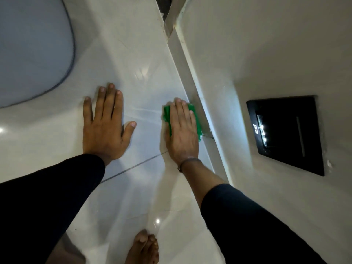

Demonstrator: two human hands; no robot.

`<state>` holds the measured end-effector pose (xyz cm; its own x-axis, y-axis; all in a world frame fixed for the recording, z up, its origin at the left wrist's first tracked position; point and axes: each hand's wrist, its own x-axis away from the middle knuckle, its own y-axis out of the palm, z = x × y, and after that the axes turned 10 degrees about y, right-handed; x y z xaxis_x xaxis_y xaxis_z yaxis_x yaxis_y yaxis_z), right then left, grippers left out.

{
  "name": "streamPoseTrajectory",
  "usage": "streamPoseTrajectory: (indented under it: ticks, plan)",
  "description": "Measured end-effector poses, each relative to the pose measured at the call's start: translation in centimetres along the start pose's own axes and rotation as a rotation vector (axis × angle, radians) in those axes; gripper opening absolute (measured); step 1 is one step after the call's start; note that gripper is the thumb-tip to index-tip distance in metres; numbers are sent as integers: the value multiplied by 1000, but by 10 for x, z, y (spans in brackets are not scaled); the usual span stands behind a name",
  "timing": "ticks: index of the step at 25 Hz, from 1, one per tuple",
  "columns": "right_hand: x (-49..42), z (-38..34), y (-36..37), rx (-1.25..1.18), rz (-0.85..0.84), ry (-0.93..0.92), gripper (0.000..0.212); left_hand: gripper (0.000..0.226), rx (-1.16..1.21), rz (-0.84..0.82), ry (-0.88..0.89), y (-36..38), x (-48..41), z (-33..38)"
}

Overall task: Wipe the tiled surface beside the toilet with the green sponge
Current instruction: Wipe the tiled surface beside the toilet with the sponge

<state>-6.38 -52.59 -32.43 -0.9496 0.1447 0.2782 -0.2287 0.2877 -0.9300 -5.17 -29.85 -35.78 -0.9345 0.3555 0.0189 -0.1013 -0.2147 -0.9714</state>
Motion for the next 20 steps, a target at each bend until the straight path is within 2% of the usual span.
streamPoseTrajectory:
  ticks: [12, 15, 20]
  plan:
    - [175, 102, 22, 125, -70, 167, 62, 85, 0, -7, -8, 0, 0, -2]
    - [177, 103, 22, 157, -121, 209, 60, 85, 2, -6, -13, 0, 0, -1]
    - [103, 66, 4, 110, -150, 52, 58, 85, -6, -15, -16, 0, -1, 1]
